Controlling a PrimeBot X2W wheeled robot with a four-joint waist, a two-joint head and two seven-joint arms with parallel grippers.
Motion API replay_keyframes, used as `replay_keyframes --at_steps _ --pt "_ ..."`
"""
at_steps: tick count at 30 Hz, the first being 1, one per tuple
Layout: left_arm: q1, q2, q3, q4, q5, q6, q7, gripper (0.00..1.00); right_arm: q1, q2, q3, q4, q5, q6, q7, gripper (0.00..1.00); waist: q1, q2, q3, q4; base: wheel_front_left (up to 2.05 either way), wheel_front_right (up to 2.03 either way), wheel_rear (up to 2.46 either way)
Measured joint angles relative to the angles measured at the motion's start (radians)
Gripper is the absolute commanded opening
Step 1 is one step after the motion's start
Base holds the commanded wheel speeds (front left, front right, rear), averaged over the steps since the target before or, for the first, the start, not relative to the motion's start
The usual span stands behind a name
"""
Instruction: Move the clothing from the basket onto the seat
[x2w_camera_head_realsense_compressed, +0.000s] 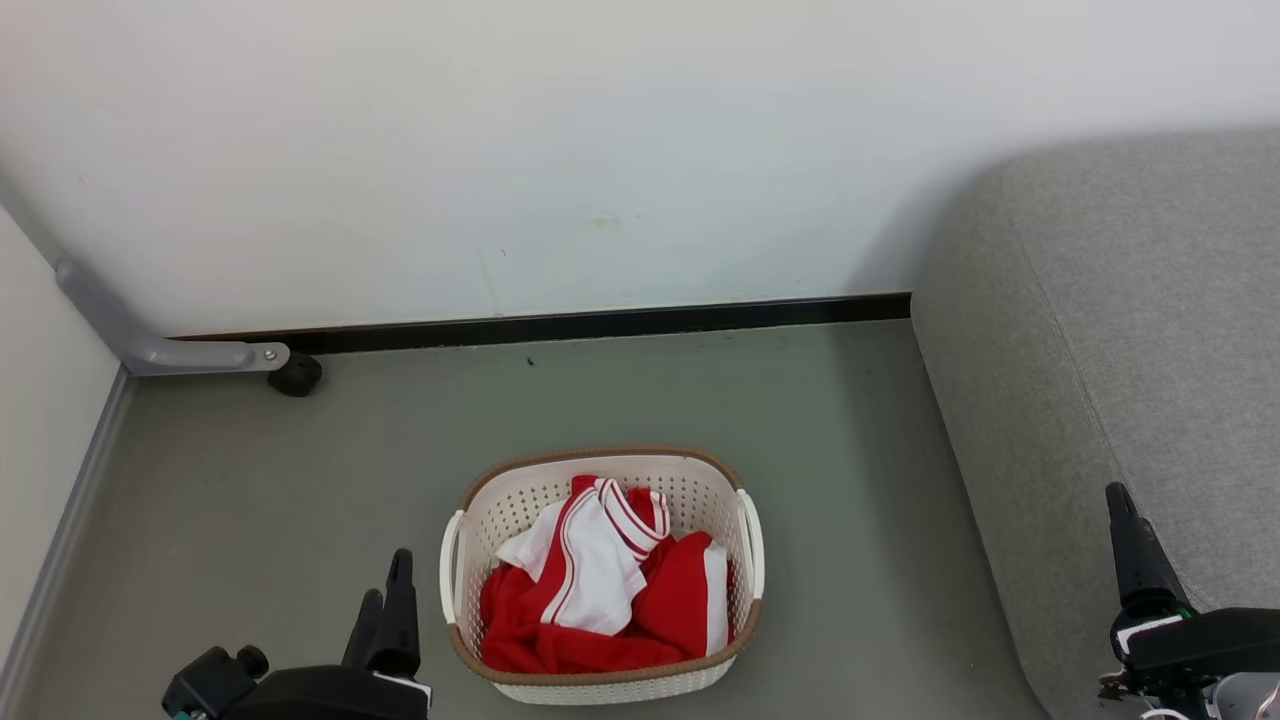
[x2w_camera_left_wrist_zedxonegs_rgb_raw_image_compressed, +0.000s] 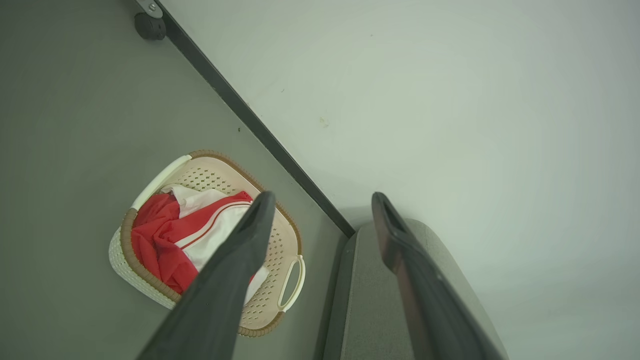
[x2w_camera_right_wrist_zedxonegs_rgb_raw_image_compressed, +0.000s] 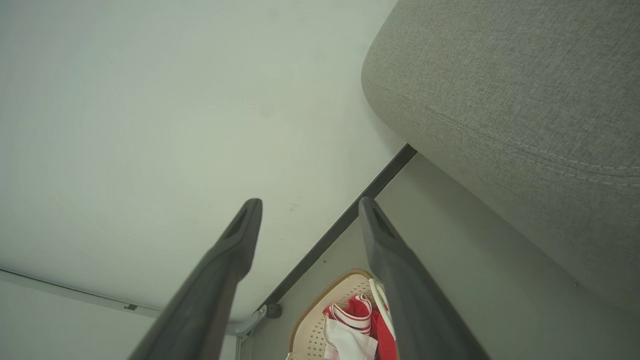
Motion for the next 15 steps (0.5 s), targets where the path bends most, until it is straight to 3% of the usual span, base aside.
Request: replay_keyframes --at_steps 15 --pt "-0.007 0.001 -0.048 0.018 0.3 0.042 -0.053 1.0 -0.007 -0.052 0.078 0.033 -0.256 0.001 -0.053 1.0 0.0 0.0 0.001 0.005 0.0 0.0 0.0"
